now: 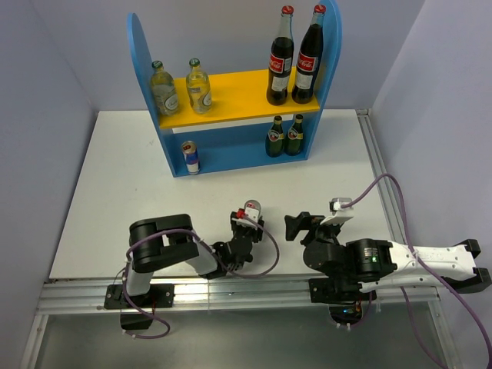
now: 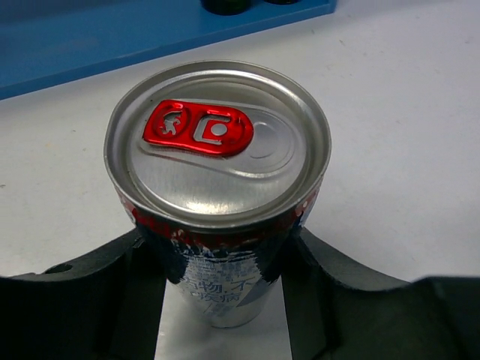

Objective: Place and organize the beverage onto the shelf

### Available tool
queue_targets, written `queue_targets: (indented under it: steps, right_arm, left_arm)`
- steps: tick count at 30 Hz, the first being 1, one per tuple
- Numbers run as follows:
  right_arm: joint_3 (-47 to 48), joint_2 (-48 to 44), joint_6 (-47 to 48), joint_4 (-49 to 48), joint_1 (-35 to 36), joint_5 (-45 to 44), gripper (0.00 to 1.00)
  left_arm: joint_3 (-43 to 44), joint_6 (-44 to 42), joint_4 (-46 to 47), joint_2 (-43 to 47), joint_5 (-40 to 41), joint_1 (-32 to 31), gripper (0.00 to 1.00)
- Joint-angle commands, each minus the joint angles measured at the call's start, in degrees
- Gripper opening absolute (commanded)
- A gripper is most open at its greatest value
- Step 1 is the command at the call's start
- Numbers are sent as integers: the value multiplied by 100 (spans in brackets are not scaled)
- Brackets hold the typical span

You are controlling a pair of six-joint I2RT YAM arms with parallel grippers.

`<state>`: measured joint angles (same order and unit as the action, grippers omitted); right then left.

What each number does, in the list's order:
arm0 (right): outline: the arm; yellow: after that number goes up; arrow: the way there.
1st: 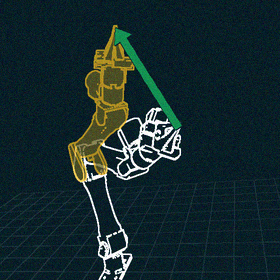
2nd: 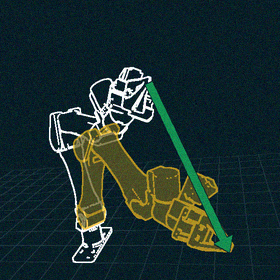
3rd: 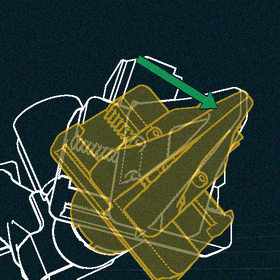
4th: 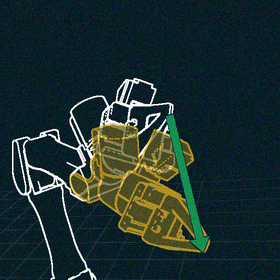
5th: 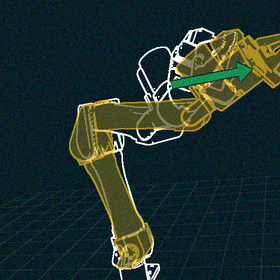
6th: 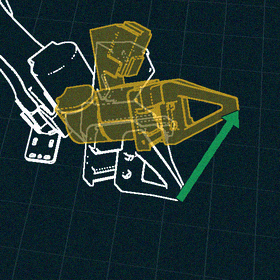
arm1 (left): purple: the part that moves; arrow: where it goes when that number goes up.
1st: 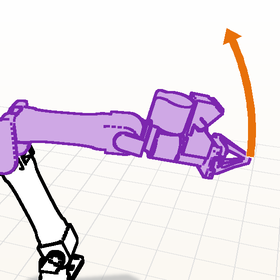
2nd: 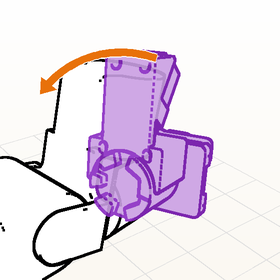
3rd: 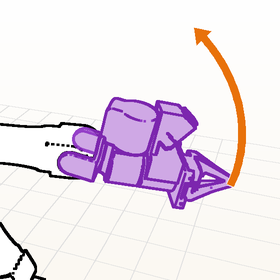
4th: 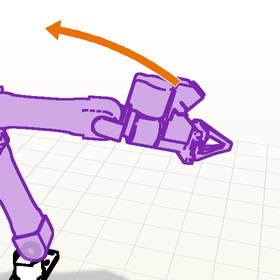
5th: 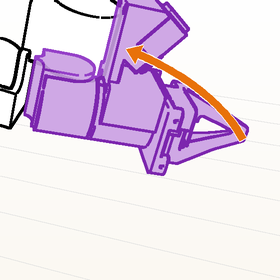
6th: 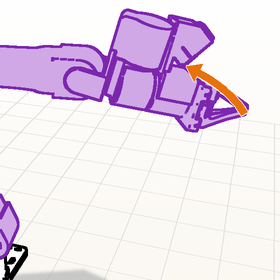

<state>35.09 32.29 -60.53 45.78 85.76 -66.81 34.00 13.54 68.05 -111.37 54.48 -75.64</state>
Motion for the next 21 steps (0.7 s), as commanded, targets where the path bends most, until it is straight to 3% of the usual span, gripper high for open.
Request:
queue_targets:
  steps: [1, 11, 21]
  right_arm:
    - [6, -83, -11, -148, 47, -192, 100]
    - [-46, -232, 77, -245, 55, -175, 100]
    - [-64, -267, 121, -297, 55, -157, 100]
  left_arm:
    - [81, -167, 112, 325, 318, 268, 0]
    - [221, -132, -389, 1047, -631, 2016, 0]
    - [1099, -344, -169, 406, -1141, 2993, 0]
